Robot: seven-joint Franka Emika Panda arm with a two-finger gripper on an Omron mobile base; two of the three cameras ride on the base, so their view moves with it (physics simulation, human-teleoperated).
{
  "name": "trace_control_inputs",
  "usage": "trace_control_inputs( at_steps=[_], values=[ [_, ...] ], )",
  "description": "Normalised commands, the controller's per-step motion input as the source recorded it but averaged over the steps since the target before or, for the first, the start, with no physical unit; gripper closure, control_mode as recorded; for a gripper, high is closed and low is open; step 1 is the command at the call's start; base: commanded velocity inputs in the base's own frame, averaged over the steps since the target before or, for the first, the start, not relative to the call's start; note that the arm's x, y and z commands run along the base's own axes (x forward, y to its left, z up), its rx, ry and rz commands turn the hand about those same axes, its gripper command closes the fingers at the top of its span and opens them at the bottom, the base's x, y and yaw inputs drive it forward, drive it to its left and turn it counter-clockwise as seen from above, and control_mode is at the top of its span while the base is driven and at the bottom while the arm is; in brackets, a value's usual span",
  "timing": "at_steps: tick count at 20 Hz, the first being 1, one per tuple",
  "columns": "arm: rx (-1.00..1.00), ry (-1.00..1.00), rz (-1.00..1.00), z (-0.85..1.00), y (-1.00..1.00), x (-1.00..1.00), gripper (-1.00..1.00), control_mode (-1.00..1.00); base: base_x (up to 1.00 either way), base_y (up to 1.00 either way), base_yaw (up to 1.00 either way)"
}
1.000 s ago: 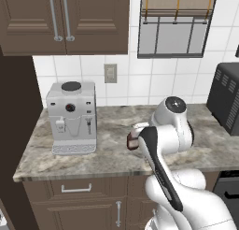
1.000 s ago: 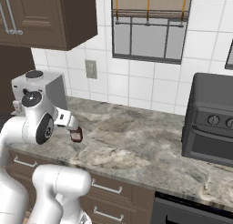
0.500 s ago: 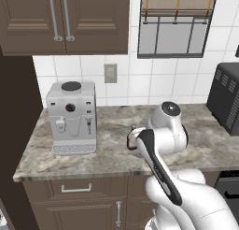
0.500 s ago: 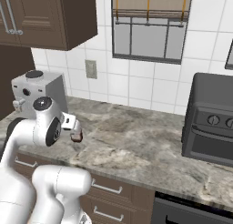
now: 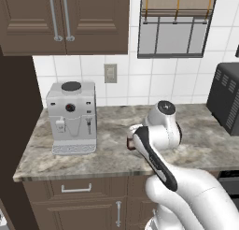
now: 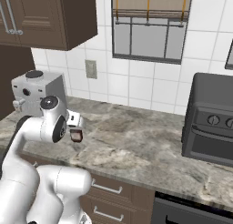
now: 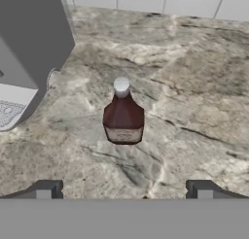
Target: Place the ketchup and ketchup from the counter to the top shelf of the fridge. If the existing items in the fridge are on the top shelf, move them to other shelves.
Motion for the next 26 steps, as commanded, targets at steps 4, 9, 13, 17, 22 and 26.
trace_control_inputs(
  at_steps=[4, 9, 13, 17, 22, 26],
  values=[
    [0.00, 0.00, 0.00, -0.04, 0.00, 0.37, -1.00, -1.00, 0.00, 0.00, 0.00],
    [0.00, 0.02, 0.00, -0.13, 0.00, 0.28, -1.00, -1.00, 0.00, 0.00, 0.00],
    [0.00, 0.02, 0.00, -0.22, 0.01, 0.26, -1.00, -1.00, 0.00, 0.00, 0.00],
    [0.00, 0.03, 0.00, -0.27, 0.04, 0.19, -1.00, -1.00, 0.00, 0.00, 0.00],
    [0.00, 0.02, 0.00, -0.21, 0.12, 0.37, -1.00, -1.00, 0.00, 0.00, 0.00],
    [0.00, 0.00, 0.00, -0.22, 0.15, 0.36, -1.00, -1.00, 0.00, 0.00, 0.00]
  ],
)
